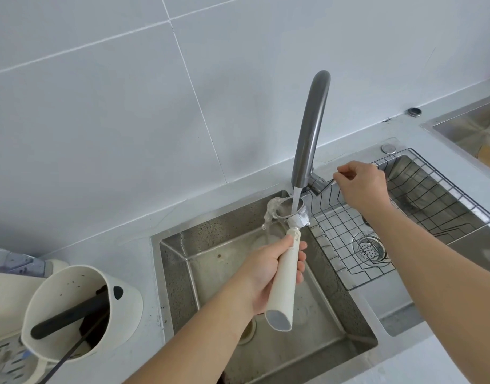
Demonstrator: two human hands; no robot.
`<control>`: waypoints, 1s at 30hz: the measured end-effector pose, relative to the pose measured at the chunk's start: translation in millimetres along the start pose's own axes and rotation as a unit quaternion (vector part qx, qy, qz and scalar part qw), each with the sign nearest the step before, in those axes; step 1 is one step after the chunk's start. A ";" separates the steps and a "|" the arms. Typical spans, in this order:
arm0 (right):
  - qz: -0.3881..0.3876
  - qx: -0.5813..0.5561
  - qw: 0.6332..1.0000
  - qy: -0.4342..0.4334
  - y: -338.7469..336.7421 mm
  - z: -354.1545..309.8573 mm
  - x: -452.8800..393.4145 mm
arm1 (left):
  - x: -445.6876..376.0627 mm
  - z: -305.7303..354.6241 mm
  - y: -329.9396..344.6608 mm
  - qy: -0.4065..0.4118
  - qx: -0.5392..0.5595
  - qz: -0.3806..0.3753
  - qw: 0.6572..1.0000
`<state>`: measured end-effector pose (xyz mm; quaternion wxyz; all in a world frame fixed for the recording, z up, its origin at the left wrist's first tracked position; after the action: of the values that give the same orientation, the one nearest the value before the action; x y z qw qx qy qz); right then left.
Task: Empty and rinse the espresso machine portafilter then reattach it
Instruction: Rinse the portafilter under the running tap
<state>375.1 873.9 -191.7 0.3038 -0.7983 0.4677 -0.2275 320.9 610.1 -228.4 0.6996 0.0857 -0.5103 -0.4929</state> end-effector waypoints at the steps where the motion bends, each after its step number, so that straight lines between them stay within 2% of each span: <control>1: 0.000 0.001 1.000 0.001 0.2 0.3 -0.2 | -0.6 -1.0 -3.8 -0.005 -0.003 0.008 1.000; 5: -0.002 0.001 1.000 0.005 0.6 1.4 -0.7 | -3.3 -8.9 -14.2 -0.044 0.010 0.022 0.999; 10: -0.002 -0.007 1.000 0.006 0.0 1.3 -0.6 | -5.6 -18.5 -13.1 -0.089 0.057 -0.019 0.994; 14: -0.003 -0.003 1.000 0.005 0.8 1.2 0.1 | -9.8 -23.5 -20.7 -0.098 0.029 -0.029 0.994; 23: -0.008 -0.013 1.000 0.015 1.1 1.7 1.2 | -16.3 -26.4 -42.2 -0.093 -0.066 0.034 0.993; 30: -0.003 -0.007 1.000 0.013 0.3 1.5 1.5 | -17.9 -22.0 -43.5 -0.088 -0.105 0.003 0.991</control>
<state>376.5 872.9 -192.9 0.2918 -0.7989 0.4703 -0.2354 312.4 593.9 -277.0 0.6587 -0.0338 -0.5156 -0.5469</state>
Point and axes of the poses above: each hand's wrist, its own x-axis away from the middle knuckle, its own y-axis out of the palm, z = x × y, the point moved 10 cm from there along -x, towards the middle knuckle, and after that the axes turned 8 degrees about -z, right-handed, at the moved point
